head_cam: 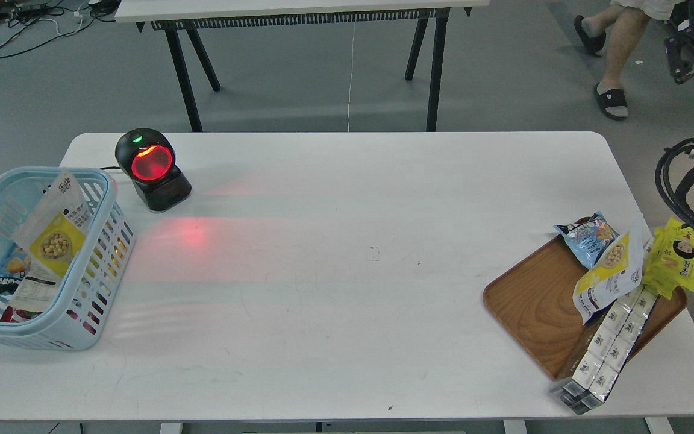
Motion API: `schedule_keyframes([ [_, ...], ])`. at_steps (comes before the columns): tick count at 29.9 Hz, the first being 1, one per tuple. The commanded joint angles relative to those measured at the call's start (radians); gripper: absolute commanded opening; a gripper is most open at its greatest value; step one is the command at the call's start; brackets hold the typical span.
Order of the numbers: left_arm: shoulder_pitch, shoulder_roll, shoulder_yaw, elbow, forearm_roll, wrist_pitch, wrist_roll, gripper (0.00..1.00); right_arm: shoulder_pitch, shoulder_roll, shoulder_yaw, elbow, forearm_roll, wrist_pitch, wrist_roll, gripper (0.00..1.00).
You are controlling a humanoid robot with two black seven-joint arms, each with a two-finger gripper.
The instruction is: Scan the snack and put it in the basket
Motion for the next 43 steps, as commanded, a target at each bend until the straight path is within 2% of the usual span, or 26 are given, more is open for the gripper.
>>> schedule_keyframes([
  [1,0.001,-0.136,-0.025,0.166,-0.178,0.0,0.0,0.99,0.023,-0.006,0.002,-0.002,0.0,0.0,0.0,0.99],
  [9,-0.003,-0.409,-0.099,0.519,-0.482,0.0,0.0,0.99,0.095,-0.007,-0.002,-0.022,0.0,0.0,-0.005,0.99],
  [12,0.004,-0.484,-0.136,0.588,-0.575,0.0,0.0,0.99,0.101,0.004,-0.004,-0.027,0.0,0.0,-0.065,0.99],
  [15,0.012,-0.55,-0.159,0.665,-0.689,0.0,0.053,0.99,0.1,0.014,-0.007,-0.028,0.0,0.0,-0.113,0.99],
  [19,0.015,-0.639,-0.16,0.76,-0.816,0.0,0.129,0.99,0.095,0.056,-0.008,-0.03,0.0,0.0,-0.131,0.99],
  [21,0.017,-0.671,-0.162,0.788,-0.85,0.0,0.162,0.99,0.092,0.06,-0.008,-0.042,0.001,0.0,-0.142,0.99],
  [23,0.02,-0.696,-0.162,0.805,-0.888,0.0,0.168,0.99,0.091,0.08,0.001,-0.065,0.003,0.0,-0.16,0.99],
  [33,0.102,-0.783,-0.162,0.809,-1.028,0.0,0.17,0.99,0.055,0.151,0.007,-0.112,0.017,0.0,-0.18,0.99],
  [43,0.11,-0.806,-0.163,0.806,-1.039,0.0,0.167,0.99,0.06,0.18,0.015,-0.114,0.017,0.0,-0.193,0.99],
])
